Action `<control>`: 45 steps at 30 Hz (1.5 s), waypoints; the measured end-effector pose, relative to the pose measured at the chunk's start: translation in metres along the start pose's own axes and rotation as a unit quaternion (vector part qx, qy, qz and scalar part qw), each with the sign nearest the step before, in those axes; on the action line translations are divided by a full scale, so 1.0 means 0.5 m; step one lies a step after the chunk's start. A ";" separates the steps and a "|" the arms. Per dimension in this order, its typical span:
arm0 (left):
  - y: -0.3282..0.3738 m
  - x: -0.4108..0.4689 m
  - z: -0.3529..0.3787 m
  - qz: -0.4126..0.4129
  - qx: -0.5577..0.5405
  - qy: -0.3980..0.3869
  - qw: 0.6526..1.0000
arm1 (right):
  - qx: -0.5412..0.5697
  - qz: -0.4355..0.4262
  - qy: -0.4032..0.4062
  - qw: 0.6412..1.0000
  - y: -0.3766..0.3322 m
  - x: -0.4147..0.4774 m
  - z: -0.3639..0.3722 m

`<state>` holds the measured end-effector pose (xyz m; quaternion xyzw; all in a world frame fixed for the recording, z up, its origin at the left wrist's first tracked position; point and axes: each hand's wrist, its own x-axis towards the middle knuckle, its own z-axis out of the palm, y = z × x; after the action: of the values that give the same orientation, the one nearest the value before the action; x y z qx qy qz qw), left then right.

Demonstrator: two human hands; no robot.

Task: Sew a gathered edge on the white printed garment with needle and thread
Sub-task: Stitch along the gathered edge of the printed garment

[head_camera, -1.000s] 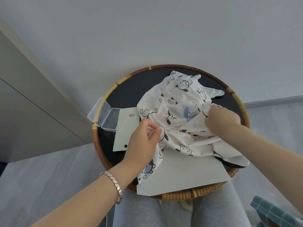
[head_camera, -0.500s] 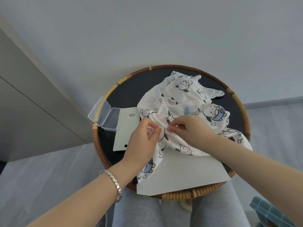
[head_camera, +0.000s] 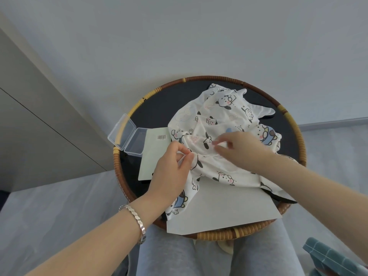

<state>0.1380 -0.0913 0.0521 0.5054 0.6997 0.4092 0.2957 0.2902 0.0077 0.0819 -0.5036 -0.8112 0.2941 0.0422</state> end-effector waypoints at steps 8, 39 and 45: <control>0.002 -0.001 -0.004 0.010 0.014 -0.012 1.000 | 0.047 -0.046 -0.011 0.998 -0.031 -0.008 0.032; -0.001 0.003 -0.014 -0.108 -0.050 -0.099 0.988 | 0.121 -0.047 -0.068 0.989 0.011 -0.025 0.044; 0.002 0.003 -0.016 -0.119 -0.060 -0.076 0.988 | 0.248 0.014 0.005 0.969 -0.017 -0.062 0.057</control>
<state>0.1312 -0.0919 0.0569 0.4293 0.7049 0.3724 0.4245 0.2881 -0.0333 0.0700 -0.4906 -0.7054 0.4840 0.1657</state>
